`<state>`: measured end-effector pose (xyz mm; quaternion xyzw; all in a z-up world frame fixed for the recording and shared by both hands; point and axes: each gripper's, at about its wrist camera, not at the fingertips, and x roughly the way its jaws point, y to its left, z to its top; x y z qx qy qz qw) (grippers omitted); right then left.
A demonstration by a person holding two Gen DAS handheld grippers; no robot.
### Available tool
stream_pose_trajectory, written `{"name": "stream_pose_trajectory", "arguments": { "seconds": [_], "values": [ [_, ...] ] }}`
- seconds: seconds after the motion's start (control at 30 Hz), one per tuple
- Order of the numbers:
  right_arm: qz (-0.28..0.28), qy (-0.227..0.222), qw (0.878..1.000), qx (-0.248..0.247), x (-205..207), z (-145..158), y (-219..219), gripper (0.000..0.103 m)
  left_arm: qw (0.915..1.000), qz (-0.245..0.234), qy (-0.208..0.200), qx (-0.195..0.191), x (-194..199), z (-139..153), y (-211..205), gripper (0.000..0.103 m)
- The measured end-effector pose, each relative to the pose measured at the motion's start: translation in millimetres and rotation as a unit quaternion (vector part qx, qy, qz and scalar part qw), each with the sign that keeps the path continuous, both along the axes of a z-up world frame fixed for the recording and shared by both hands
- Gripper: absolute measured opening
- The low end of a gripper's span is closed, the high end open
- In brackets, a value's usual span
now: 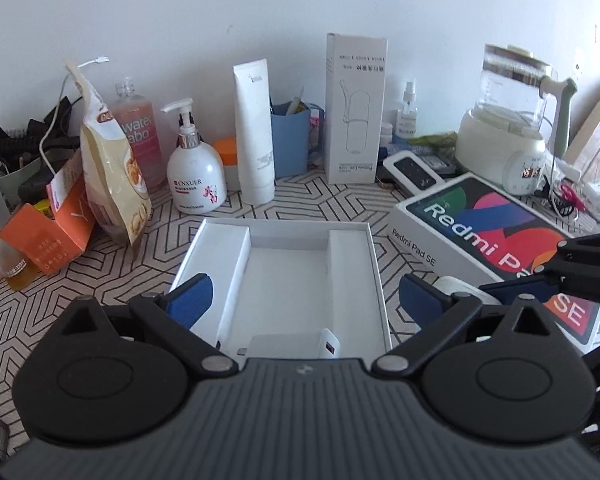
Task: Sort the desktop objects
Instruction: 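Close the right gripper on the white charger and lift it, then carry the charger into the tray and open the right gripper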
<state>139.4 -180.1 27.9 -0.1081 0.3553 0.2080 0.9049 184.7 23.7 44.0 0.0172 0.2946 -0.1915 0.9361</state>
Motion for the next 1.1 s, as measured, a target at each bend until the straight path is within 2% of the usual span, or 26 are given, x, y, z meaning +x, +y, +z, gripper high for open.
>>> {"name": "stream_pose_trajectory", "arguments": {
  "seconds": [0.1,0.27,0.4,0.47,0.53,0.6,0.73,0.97,1.1],
  "values": [
    [0.004,-0.017,1.000,-0.020,-8.1,4.1,2.9,0.069,1.0000,-0.004,-0.006,0.003,-4.5,2.1,8.9,0.101],
    [0.009,-0.013,1.000,-0.007,-10.8,6.8,3.7,0.069,0.9998,-0.011,-0.015,0.009,-11.0,4.9,23.4,0.101],
    [0.014,-0.020,1.000,0.012,-8.5,10.8,8.3,0.069,0.9983,0.001,-0.011,0.058,-0.6,-8.3,23.2,0.101],
    [0.016,-0.024,0.999,0.019,-5.2,12.1,13.1,0.069,0.9969,-0.008,-0.018,0.076,2.7,-14.3,21.0,0.101],
    [0.015,-0.028,0.999,0.020,-0.7,12.3,18.9,0.069,0.9981,-0.027,-0.005,0.056,8.1,-20.2,23.7,0.101],
    [0.016,-0.028,0.999,0.015,4.8,11.0,25.1,0.069,0.9988,-0.019,0.019,0.042,11.7,-24.0,29.6,0.101],
    [0.024,-0.021,0.999,0.026,15.2,9.8,34.3,0.069,0.9986,-0.016,0.001,0.050,4.1,-25.5,37.9,0.101],
    [0.011,-0.019,0.999,0.031,33.1,2.0,45.6,0.069,0.9980,0.014,0.014,0.061,10.9,-30.9,49.2,0.101],
    [-0.005,0.002,0.999,0.045,45.0,-6.6,45.7,0.069,0.9978,0.027,0.018,0.057,14.0,-32.6,58.8,0.101]
  ]
}}
